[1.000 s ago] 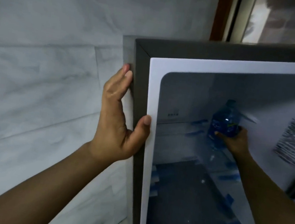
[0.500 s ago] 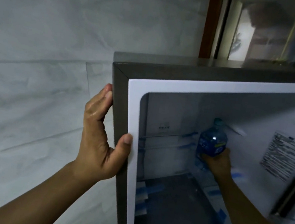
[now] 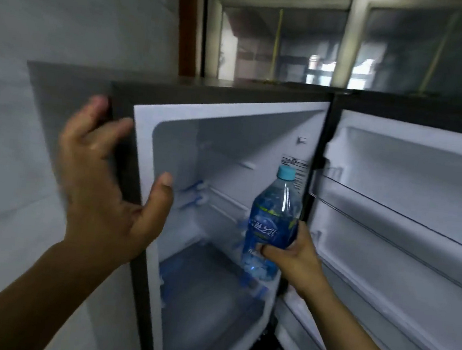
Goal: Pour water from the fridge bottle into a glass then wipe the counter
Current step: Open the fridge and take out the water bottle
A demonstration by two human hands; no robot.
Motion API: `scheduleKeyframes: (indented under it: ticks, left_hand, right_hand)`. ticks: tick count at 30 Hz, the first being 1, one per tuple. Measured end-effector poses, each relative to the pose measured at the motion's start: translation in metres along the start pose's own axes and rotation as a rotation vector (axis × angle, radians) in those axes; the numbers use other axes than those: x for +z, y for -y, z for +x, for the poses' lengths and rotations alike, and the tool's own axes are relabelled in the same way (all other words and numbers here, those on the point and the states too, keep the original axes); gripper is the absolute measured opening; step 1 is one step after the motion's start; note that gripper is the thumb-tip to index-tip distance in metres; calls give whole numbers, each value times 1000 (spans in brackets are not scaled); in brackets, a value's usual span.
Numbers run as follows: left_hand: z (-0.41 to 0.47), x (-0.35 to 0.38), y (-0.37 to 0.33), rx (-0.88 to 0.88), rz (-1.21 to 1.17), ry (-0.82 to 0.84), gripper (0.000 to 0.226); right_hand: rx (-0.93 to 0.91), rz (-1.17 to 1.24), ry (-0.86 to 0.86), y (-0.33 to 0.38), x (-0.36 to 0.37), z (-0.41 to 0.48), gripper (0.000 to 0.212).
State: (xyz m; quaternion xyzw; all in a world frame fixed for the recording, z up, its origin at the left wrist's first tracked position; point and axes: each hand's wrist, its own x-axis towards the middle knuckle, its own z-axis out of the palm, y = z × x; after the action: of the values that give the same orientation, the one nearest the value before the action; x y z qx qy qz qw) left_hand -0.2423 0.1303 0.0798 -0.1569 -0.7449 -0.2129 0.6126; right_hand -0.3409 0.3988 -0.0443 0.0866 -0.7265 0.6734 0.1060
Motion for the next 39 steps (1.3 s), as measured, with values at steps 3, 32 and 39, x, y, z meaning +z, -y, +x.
scheduleKeyframes:
  ticks: [3, 32, 39]
  left_hand:
    - [5, 12, -25, 89, -115, -30, 47]
    - [-46, 194, -422, 28, -286, 725, 26]
    - [-49, 164, -390, 100, -253, 746, 13]
  right_hand:
    - [31, -1, -44, 28, -32, -47, 65]
    - [103, -184, -271, 108, -352, -339, 63]
    - [69, -169, -195, 116, -357, -344, 61]
